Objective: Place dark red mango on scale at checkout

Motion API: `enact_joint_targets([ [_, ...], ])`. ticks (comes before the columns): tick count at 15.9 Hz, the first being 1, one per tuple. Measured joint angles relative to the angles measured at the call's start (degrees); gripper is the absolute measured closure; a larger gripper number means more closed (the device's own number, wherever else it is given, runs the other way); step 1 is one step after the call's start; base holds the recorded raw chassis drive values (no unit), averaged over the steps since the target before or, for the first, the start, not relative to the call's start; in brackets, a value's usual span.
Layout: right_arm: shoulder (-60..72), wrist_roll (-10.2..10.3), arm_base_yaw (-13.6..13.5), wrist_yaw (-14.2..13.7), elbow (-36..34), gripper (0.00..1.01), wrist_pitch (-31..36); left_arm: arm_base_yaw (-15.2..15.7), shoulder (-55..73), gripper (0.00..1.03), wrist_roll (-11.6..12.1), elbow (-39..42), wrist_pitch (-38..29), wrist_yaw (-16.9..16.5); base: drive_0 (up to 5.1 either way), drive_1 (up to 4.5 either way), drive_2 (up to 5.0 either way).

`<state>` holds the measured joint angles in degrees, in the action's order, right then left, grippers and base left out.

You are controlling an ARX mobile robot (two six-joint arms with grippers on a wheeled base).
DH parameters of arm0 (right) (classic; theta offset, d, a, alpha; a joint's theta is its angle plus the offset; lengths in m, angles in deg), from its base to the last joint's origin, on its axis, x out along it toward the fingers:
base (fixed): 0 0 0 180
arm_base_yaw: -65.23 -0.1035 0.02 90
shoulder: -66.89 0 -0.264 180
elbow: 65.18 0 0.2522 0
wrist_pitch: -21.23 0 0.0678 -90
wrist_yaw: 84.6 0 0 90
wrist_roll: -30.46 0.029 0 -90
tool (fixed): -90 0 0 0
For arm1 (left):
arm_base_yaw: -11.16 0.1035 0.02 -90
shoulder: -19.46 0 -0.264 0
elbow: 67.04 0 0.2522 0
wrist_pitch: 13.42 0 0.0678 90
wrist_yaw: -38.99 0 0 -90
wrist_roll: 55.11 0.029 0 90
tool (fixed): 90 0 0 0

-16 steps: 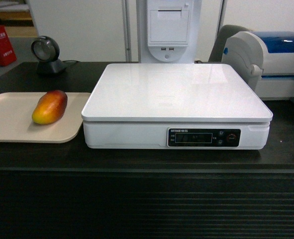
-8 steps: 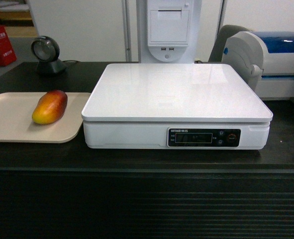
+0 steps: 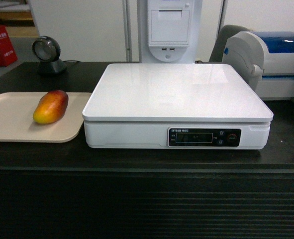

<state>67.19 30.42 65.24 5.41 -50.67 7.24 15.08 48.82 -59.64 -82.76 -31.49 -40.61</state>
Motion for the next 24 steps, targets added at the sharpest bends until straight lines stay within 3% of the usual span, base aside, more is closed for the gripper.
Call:
enact_joint_targets([
  [1, 0.0, 0.0, 0.0, 0.0, 0.0, 0.03, 0.1, -2.1, 6.7, 0.05, 0.2, -0.7, -4.2, -1.0, 0.0, 0.00, 0.0],
  [3, 0.0, 0.0, 0.0, 0.0, 0.0, 0.03, 0.0, -1.3, 7.2, 0.05, 0.1, -0.7, -1.4, -1.4, 0.0, 0.00, 0.0],
  [5, 0.0, 0.0, 0.0, 0.0, 0.0, 0.03, 0.0, -3.2, 2.3, 0.05, 0.3, -0.7, 4.2, -2.9, 0.0, 0.00, 0.0],
  [6, 0.0, 0.0, 0.0, 0.0, 0.0, 0.03, 0.0, -5.6, 11.1, 0.05, 0.6, -2.8, -6.6, -1.7, 0.0, 0.00, 0.0],
  [7, 0.0, 0.0, 0.0, 0.0, 0.0, 0.03, 0.1, -9.0, 25.1, 0.05, 1.2, -11.1, -15.2, -1.1, 0.0, 0.00, 0.0],
  [9, 0.0, 0.0, 0.0, 0.0, 0.0, 0.03, 0.0, -12.0, 32.9, 0.05, 1.6, -15.8, -17.2, -0.2, 0.0, 0.00, 0.0],
  [11, 0.0, 0.0, 0.0, 0.0, 0.0, 0.03, 0.0, -15.1, 42.7, 0.05, 2.6, -20.3, -14.5, -1.6, 0.0, 0.00, 0.0],
  [12, 0.0, 0.0, 0.0, 0.0, 0.0, 0.03, 0.0, -12.5, 52.0, 0.05, 3.5, -26.9, -13.8, -7.2, 0.0, 0.00, 0.0],
  [15, 0.0, 0.0, 0.0, 0.0, 0.0, 0.03, 0.0, -5.4, 70.3, 0.05, 3.9, -47.6, -7.3, -15.0, 0.0, 0.00, 0.0],
  [18, 0.0, 0.0, 0.0, 0.0, 0.0, 0.03, 0.0, -1.9, 83.3, 0.05, 4.4, -63.1, 5.1, -15.7, 0.0, 0.00, 0.0],
  [22, 0.0, 0.0, 0.0, 0.0, 0.0, 0.03, 0.0, -0.9, 90.3, 0.05, 4.6, -71.8, 14.1, -15.6, 0.0, 0.00, 0.0],
  [24, 0.0, 0.0, 0.0, 0.0, 0.0, 0.03, 0.0, -0.7, 92.6, 0.05, 3.8, -74.3, 17.6, -18.0, 0.0, 0.00, 0.0],
])
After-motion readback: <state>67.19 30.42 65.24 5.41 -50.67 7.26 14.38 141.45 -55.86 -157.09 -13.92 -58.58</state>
